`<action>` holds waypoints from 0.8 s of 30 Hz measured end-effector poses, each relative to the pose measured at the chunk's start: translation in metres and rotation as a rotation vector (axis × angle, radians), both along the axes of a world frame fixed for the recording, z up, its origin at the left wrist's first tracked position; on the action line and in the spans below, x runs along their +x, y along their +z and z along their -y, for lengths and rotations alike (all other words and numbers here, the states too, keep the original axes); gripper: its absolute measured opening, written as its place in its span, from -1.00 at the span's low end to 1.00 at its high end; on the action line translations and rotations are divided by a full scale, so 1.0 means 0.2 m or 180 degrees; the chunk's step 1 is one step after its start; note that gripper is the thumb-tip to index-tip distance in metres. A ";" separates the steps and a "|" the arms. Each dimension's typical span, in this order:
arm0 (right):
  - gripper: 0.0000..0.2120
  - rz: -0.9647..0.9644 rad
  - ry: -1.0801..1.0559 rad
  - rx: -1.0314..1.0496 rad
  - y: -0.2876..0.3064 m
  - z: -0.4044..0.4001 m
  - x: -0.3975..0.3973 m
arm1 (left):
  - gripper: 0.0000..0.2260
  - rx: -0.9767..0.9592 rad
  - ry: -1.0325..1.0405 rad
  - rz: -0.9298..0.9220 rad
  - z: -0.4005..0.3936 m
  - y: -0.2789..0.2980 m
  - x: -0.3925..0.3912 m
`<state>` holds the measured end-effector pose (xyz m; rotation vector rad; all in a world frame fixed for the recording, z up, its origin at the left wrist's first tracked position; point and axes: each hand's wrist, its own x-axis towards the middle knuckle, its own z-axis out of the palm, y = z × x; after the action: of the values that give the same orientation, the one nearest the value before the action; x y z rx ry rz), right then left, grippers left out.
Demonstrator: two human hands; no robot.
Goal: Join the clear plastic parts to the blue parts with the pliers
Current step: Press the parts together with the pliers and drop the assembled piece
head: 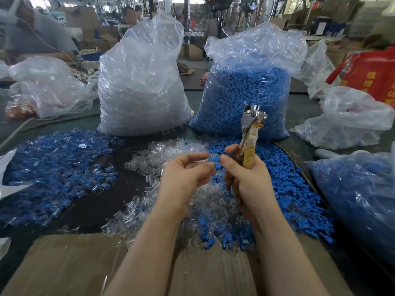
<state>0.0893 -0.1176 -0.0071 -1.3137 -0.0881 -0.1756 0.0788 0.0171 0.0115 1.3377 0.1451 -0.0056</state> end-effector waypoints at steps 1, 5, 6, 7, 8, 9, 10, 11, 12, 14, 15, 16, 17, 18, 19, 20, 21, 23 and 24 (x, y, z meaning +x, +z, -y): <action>-0.85 0.0061 -0.0112 -0.0089 0.00 0.00 0.00 | -0.84 -0.0076 0.0021 -0.0030 0.00 0.00 0.00; -0.82 0.0377 -0.0558 -0.0565 0.00 -0.01 0.01 | -0.91 -0.0107 0.0190 -0.0007 0.02 0.00 0.00; -0.81 0.0453 -0.0625 -0.0679 0.00 -0.01 0.00 | -0.92 -0.0072 0.0244 0.0023 0.02 0.00 0.00; -0.81 0.0508 -0.0682 -0.0773 0.01 -0.02 0.00 | -0.92 -0.0024 0.0296 0.0064 0.02 0.00 0.00; -0.80 0.0543 -0.0743 -0.0859 0.01 -0.03 -0.01 | -0.93 0.0023 0.0348 0.0115 0.03 0.00 0.00; -0.79 0.0569 -0.0815 -0.0951 0.01 -0.03 -0.01 | -0.93 0.0068 0.0398 0.0171 0.03 0.00 0.00; -0.79 0.0593 -0.0892 -0.1051 0.01 -0.04 -0.01 | -0.93 0.0119 0.0445 0.0234 0.04 0.00 0.00; -0.79 0.0623 -0.0964 -0.1143 0.00 -0.04 -0.01 | -0.93 0.0189 0.0493 0.0297 0.04 0.00 -0.01; -0.80 0.0667 -0.1024 -0.1217 0.00 -0.05 -0.02 | -0.93 0.0282 0.0542 0.0357 0.04 0.00 -0.01; -0.82 0.0785 -0.1118 -0.1338 0.00 -0.06 -0.03 | -0.92 0.0479 0.0638 0.0451 0.05 0.00 -0.01; -0.82 0.0830 -0.1155 -0.1388 0.00 -0.07 -0.04 | -0.91 0.0551 0.0684 0.0491 0.05 0.00 -0.01; -0.83 0.0861 -0.1184 -0.1412 -0.01 -0.08 -0.04 | -0.90 0.0604 0.0724 0.0528 0.06 0.00 -0.01; -0.83 0.0882 -0.1204 -0.1410 -0.01 -0.09 -0.05 | -0.89 0.0661 0.0756 0.0570 0.06 0.00 -0.01; -0.83 0.0897 -0.1220 -0.1399 -0.01 -0.10 -0.05 | -0.89 0.0731 0.0782 0.0623 0.07 0.00 -0.01; -0.83 0.0893 -0.1228 -0.1386 -0.01 -0.10 -0.05 | -0.88 0.0802 0.0806 0.0678 0.07 0.00 -0.02; -0.83 0.0866 -0.1220 -0.1367 0.00 -0.11 -0.05 | -0.88 0.0859 0.0828 0.0730 0.07 0.00 -0.02; -0.83 0.0828 -0.1190 -0.1343 0.00 -0.11 -0.04 | -0.88 0.0906 0.0844 0.0775 0.07 -0.01 -0.02; -0.82 0.0765 -0.1094 -0.1340 0.00 -0.10 -0.04 | -0.88 0.1006 0.0861 0.0856 0.07 -0.01 -0.02; -0.81 0.0744 -0.1050 -0.1369 0.01 -0.09 -0.03 | -0.87 0.1049 0.0867 0.0893 0.07 -0.01 -0.02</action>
<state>0.0831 -0.0991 -0.0060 -1.7284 -0.1109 -0.6185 0.0750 0.0026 0.0096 1.6216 0.0911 0.4509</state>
